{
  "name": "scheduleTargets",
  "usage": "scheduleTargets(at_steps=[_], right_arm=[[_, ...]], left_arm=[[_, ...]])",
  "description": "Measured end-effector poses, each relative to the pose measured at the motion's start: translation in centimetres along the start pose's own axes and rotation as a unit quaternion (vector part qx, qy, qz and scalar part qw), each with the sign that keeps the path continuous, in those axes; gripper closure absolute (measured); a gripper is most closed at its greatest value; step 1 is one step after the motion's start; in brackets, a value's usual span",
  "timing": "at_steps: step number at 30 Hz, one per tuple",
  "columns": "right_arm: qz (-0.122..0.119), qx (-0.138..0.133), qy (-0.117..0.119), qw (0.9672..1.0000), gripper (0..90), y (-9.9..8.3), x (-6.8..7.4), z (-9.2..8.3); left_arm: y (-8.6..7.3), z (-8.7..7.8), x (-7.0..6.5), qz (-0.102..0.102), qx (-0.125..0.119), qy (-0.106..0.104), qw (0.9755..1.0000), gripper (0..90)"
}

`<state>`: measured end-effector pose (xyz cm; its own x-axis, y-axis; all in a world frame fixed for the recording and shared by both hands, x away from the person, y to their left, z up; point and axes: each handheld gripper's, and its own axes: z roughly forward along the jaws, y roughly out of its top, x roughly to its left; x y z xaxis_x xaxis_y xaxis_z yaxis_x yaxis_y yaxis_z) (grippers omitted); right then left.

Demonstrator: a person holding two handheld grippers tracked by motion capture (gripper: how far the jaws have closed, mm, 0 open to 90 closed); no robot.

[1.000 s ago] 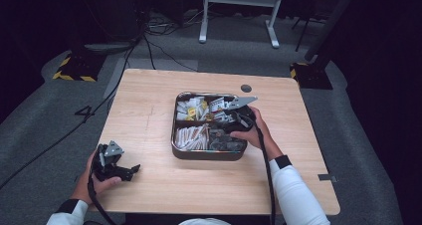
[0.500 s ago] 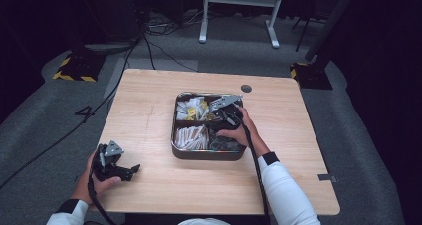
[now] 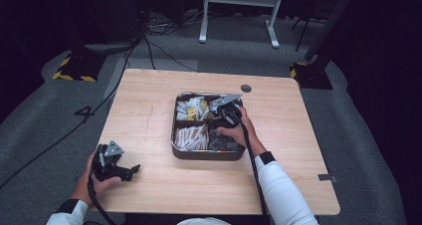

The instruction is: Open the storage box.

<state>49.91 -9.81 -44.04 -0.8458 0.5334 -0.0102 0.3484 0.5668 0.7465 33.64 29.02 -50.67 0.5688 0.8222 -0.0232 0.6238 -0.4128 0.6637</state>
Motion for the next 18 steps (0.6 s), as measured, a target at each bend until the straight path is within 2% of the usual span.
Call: scheduleTargets(at_steps=[6, 18], right_arm=[[-0.002, 0.003, -0.007, 1.0000, 58.7, 0.03, 0.12, -0.21], [-0.005, -0.003, -0.003, 1.0000, 58.8, 0.03, 0.15, -0.79]], left_arm=[[0.00, 0.01, 0.01, 0.000, 0.000, -0.001, 1.0000, 0.3], [0.00, 0.00, 0.04, 0.002, 0.000, -0.002, 1.0000, 0.2]])
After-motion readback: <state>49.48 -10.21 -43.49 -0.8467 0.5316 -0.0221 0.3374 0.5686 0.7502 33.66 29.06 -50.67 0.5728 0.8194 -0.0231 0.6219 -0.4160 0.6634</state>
